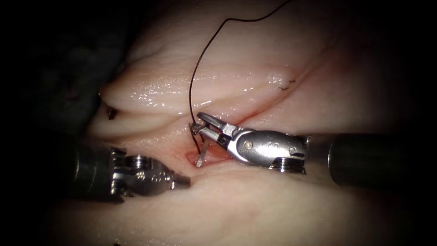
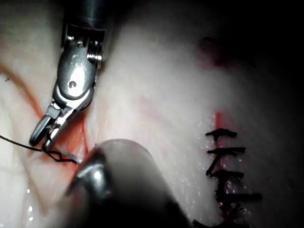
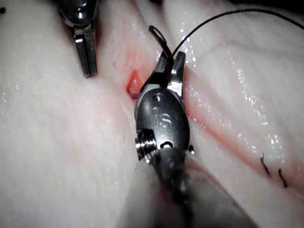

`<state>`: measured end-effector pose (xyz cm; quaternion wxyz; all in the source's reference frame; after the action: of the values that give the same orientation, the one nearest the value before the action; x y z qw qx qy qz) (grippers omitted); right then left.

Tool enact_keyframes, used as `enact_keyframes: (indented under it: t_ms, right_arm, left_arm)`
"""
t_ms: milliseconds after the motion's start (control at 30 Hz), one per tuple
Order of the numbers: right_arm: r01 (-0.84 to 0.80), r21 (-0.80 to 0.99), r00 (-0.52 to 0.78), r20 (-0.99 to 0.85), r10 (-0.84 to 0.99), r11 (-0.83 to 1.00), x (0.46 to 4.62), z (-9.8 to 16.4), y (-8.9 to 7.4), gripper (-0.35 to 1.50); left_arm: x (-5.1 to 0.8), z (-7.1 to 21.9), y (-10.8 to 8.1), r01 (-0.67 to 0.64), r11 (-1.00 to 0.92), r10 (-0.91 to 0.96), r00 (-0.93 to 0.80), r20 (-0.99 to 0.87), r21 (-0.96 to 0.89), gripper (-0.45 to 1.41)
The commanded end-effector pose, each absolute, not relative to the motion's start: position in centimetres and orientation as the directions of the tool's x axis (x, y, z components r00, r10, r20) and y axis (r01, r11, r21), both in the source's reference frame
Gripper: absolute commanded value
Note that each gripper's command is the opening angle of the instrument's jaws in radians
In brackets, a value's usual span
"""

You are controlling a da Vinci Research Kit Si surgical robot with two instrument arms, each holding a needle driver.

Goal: Wound Closure

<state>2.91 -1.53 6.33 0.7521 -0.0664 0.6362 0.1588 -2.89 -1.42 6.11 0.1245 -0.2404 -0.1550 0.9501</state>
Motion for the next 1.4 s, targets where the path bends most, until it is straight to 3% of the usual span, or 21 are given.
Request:
enact_keyframes:
  t_ms: [33, 1400]
  right_arm:
    - [-0.329, 0.109, 0.132, -0.978, 0.160, 0.938, 2.99, 6.35, -1.53, -0.35]
    - [-0.359, 0.228, 0.078, -0.959, 0.273, 0.905, 2.93, 6.21, -1.32, -0.35]
  left_arm:
    - [-2.96, 6.17, -1.47, -0.163, -0.923, 0.309, -0.854, -0.419, -0.348, -0.38]
    - [-2.93, 6.55, -1.51, -0.154, -0.933, 0.296, -0.842, -0.450, -0.326, -0.40]
